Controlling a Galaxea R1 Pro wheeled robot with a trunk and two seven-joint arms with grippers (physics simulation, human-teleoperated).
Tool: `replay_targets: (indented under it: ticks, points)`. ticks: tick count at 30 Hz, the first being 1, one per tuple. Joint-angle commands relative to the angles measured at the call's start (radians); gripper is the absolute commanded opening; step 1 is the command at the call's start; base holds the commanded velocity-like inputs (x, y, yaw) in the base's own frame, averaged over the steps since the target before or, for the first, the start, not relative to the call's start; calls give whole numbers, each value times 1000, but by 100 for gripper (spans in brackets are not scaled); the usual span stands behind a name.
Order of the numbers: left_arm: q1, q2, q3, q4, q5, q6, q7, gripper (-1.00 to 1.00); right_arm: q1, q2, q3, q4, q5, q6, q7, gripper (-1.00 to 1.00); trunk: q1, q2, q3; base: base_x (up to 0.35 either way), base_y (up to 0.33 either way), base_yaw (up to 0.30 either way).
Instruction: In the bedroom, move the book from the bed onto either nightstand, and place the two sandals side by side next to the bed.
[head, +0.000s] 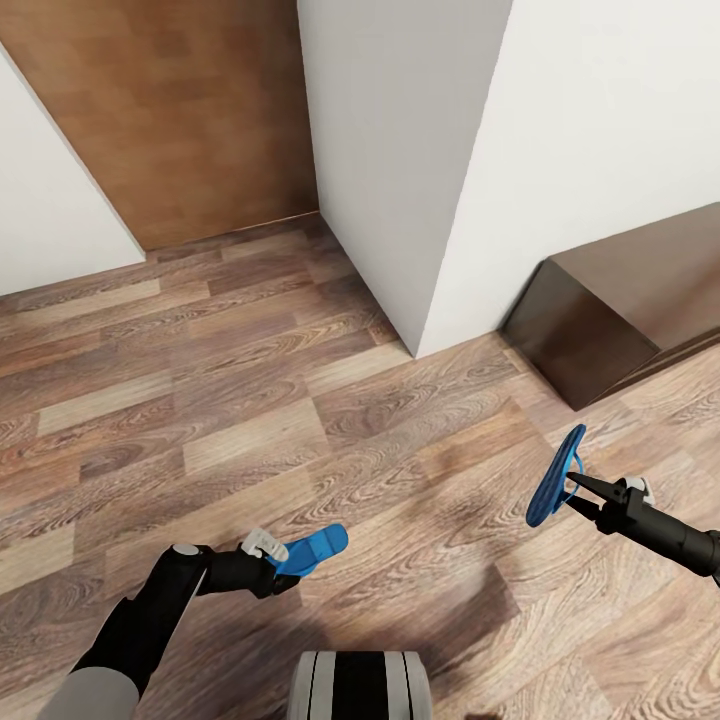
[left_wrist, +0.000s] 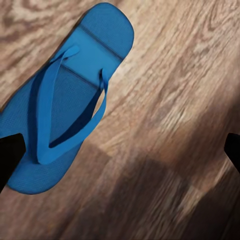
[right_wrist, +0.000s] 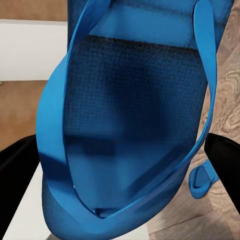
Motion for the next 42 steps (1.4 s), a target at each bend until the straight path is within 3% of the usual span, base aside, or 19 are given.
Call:
replay_targets:
  ticks: [1, 6, 9, 12, 14, 27, 31, 33, 34, 36, 37, 38, 39, 42]
  points:
    - [0, 0, -1, -2, -4, 6, -4, 100, 0, 0, 1, 0, -5, 8, 0, -100, 0, 0, -1, 2, 0, 0]
    - [0, -1, -2, -1, -7, 7, 35, 100, 0, 1, 1, 0, -5, 7, 0, -100, 0, 0, -1, 0, 0, 0]
    - [0, -24, -2, 0, -7, 8, 167, 100, 0, 1, 1, 0, -5, 7, 0, -100, 0, 0, -1, 0, 0, 0]
    - [0, -69, -3, 2, -6, 9, 298, 100, 0, 1, 1, 0, -5, 7, 0, -100, 0, 0, -1, 0, 0, 0]
    - [0, -78, -3, 3, -6, 9, 318, 100, 0, 1, 1, 0, -5, 7, 0, -100, 0, 0, -1, 0, 0, 0]
    - [0, -86, -72, 40, -5, 7, 334, 100, 0, 2, 1, 0, -5, 7, -1, -100, 0, 0, -1, 0, 0, 0]
    - [-1, -79, -114, 43, -15, 8, 258, 100, 0, 3, 1, 0, -4, 7, -2, -100, 0, 0, -1, 0, 0, 0]
    - [-8, -75, -129, 18, -49, 11, 171, 100, 0, 3, 1, 0, -4, 7, -2, -100, 0, 0, -1, 0, 0, 0]
    - [-28, -75, -134, -4, -121, 13, 83, 100, 0, 3, 1, 0, -4, 7, -1, -100, 0, 0, -1, 0, 0, 0]
    - [-61, -77, -137, -20, -244, 19, -35, 100, 0, 3, 1, 0, -5, 7, -1, -100, 0, 0, -1, 0, 0, 0]
    - [-70, -78, -137, -22, -275, 22, -63, 100, 0, 3, 1, 0, -5, 7, -1, -100, 0, 0, -1, 0, 0, 0]
    - [-88, -79, -138, -25, -334, 29, -114, 100, 0, 3, 1, 0, -5, 7, -1, -100, 0, 0, -1, 0, 0, 0]
    - [-127, -80, -139, -29, -426, 42, -197, 100, 0, 3, 1, 0, -5, 7, -1, -100, 0, 0, -1, 0, 0, 0]
    - [-168, -78, -139, -30, -476, 51, -254, 100, 0, 3, 1, 0, -5, 7, 0, -100, 0, 0, -1, 0, 0, 0]
